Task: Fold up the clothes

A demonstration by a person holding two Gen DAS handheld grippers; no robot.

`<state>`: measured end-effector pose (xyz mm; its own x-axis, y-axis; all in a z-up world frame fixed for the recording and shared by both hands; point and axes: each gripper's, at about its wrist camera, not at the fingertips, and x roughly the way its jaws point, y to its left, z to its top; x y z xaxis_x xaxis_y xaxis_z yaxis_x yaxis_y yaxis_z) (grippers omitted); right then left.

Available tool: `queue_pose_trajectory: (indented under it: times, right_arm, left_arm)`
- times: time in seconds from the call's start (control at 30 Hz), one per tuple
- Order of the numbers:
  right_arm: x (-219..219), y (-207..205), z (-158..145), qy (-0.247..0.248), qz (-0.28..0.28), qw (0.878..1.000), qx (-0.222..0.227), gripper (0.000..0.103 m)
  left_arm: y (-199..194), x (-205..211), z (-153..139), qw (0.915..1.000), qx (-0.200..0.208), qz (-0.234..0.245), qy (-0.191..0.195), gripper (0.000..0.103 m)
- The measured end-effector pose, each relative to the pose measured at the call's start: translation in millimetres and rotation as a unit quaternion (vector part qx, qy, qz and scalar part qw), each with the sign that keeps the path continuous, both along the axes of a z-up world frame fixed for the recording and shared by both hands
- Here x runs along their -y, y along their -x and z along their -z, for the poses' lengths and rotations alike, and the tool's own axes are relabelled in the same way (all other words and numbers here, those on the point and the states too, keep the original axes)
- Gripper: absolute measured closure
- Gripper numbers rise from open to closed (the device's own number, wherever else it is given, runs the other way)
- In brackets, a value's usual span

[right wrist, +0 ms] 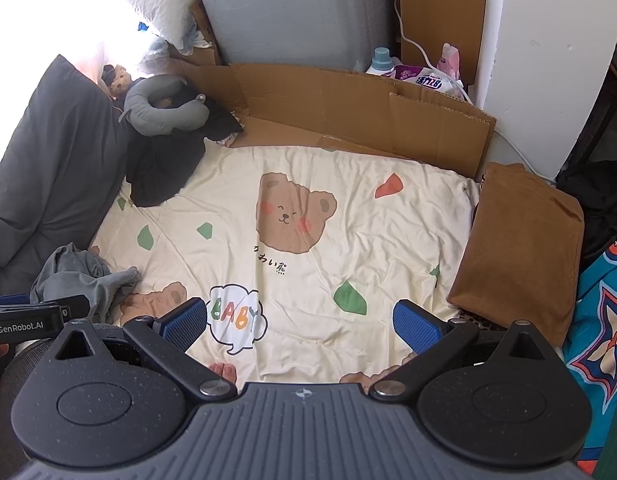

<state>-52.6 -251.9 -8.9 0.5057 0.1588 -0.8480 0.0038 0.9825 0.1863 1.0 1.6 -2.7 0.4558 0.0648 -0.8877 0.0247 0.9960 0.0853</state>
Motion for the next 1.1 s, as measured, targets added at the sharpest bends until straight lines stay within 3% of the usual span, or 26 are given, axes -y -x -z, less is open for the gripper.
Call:
queue_pose_trajectory:
  times: [1.1]
  right_arm:
    - [0.5,0.2,1.1,-0.001,0.0,1.0,0.0,0.001]
  left_arm:
    - [-0.4,0.8,-1.0,1.0,0.001,-0.001,-0.001,0.001]
